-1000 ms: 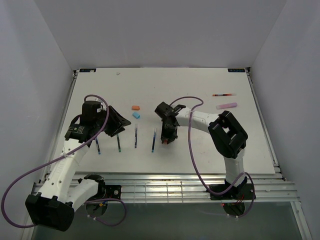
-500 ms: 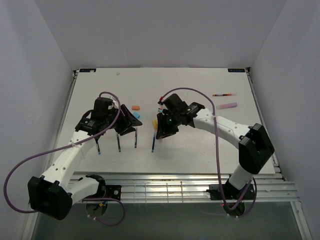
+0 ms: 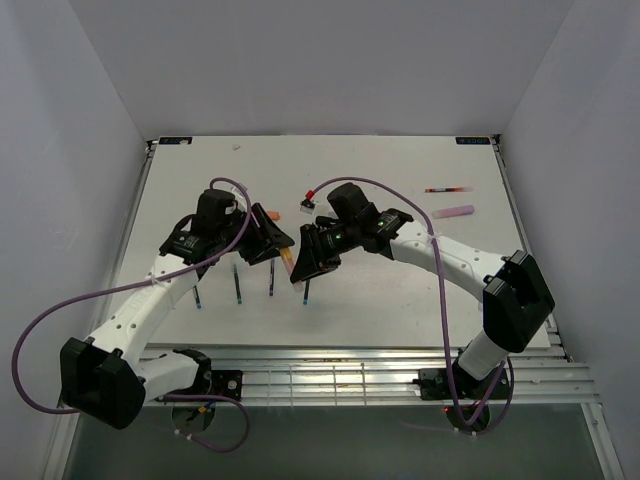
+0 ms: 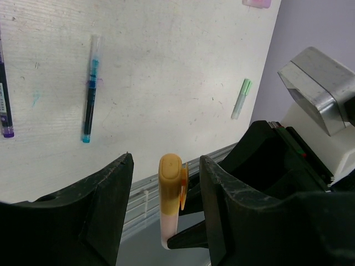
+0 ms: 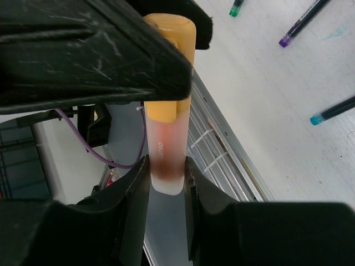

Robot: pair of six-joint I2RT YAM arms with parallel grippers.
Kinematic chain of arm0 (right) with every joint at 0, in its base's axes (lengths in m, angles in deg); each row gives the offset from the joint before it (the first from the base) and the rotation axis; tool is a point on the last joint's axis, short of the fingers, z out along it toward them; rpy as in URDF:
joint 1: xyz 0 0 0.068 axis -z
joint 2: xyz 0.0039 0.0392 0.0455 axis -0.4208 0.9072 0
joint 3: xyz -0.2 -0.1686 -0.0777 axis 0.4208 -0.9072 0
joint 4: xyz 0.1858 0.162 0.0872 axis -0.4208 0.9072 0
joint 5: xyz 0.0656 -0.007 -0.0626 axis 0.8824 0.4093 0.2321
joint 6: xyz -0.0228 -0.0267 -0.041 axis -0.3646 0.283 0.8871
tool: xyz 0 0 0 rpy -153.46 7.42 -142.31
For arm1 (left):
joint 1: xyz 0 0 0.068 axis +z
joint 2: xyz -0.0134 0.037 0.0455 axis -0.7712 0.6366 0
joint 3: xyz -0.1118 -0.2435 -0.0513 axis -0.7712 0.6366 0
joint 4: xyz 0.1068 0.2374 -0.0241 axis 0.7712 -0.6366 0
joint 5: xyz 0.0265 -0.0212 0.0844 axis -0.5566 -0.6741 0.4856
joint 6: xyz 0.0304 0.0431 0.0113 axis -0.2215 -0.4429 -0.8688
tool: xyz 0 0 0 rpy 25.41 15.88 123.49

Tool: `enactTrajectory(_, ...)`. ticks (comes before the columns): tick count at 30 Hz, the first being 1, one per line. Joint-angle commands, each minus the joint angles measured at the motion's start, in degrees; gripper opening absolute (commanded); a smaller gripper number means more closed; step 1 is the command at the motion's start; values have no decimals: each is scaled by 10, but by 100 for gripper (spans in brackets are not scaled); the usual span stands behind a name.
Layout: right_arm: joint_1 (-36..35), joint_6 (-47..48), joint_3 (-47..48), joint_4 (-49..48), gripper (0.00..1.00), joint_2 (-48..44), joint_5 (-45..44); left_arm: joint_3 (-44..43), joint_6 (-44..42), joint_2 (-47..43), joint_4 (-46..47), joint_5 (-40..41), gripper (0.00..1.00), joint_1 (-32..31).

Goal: Open the pen caps

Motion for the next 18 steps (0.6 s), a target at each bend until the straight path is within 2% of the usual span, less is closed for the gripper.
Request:
enactTrajectory(1, -1, -15, 9, -40, 8, 0, 35, -24, -10, 4, 11, -1, 61, -10)
enactTrajectory(4, -1, -19, 13, -43, 8, 7, 39, -25, -11, 8, 12, 4, 61, -17)
enactTrajectory(8, -2, -27, 6, -56, 8, 8, 42, -26, -15, 9, 12, 13, 54, -19)
enactTrajectory(11, -2, -27, 3, -56, 8, 9, 36, -30, -17, 10, 6, 17, 37, -20)
enactTrajectory(12, -1, -26, 3, -56, 8, 10, 35, -30, -17, 12, 4, 18, 28, -20)
enactTrajectory(14, 0, -28, 6, -56, 13, 15, 29, -30, -16, 13, 2, 18, 21, -20)
enactTrajectory(15, 0, -28, 7, -56, 14, 17, 28, -30, -13, 14, 1, 17, 15, -20)
enactTrajectory(18, 1, -29, 25, -53, 33, 28, 25, -30, -12, 16, -2, 17, 4, -20)
